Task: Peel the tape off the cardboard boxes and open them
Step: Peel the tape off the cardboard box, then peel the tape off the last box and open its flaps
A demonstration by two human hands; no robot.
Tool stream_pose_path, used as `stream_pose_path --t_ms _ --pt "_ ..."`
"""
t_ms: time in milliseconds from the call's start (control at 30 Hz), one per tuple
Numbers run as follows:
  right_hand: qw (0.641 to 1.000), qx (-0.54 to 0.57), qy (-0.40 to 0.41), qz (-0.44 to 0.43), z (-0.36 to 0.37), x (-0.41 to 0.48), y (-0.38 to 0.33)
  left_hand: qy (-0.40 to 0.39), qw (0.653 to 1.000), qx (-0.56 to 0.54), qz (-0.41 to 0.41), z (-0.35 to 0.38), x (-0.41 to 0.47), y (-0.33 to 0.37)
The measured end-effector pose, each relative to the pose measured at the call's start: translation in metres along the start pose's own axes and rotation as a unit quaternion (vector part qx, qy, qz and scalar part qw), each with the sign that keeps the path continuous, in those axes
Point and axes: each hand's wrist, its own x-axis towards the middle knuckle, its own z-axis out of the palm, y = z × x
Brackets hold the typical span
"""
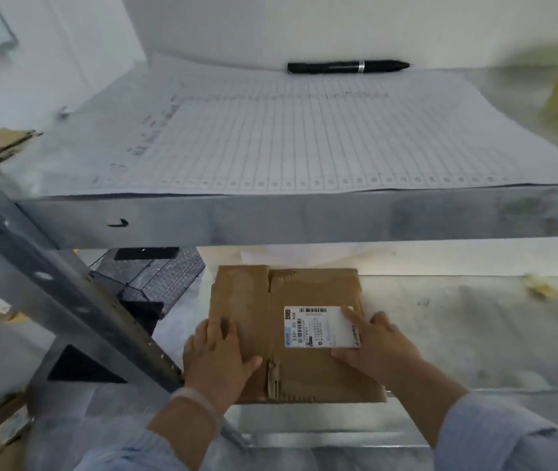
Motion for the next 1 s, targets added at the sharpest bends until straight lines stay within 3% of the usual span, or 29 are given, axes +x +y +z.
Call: stream_pose_path --t_ms 167,267,400,667,1000 --pt "0.997 0.006 0.070 -0.015 -0.003 -0.016 0.007 0.040 0.996 -0.062 0.052 -0.014 0.002 0.002" --pt "0.991 0.005 0.134 -0.028 -0.015 -0.035 0.025 0.081 0.978 -0.131 0.143 -0.024 0.005 0.025" --pt "0.981 -0.006 0.190 -0.028 -0.029 -0.068 0.065 0.103 0.946 -0.133 0.277 -0.040 -0.005 0.088" --pt "0.960 -0.032 0.272 0.050 -0.068 -0.149 0.206 0.194 0.885 -0.069 0.416 -0.062 -0.051 0.276" --pt "0.926 -0.034 0.299 0.230 -0.115 -0.304 0.421 0.186 0.789 -0.120 0.574 -0.057 -0.173 0.550"
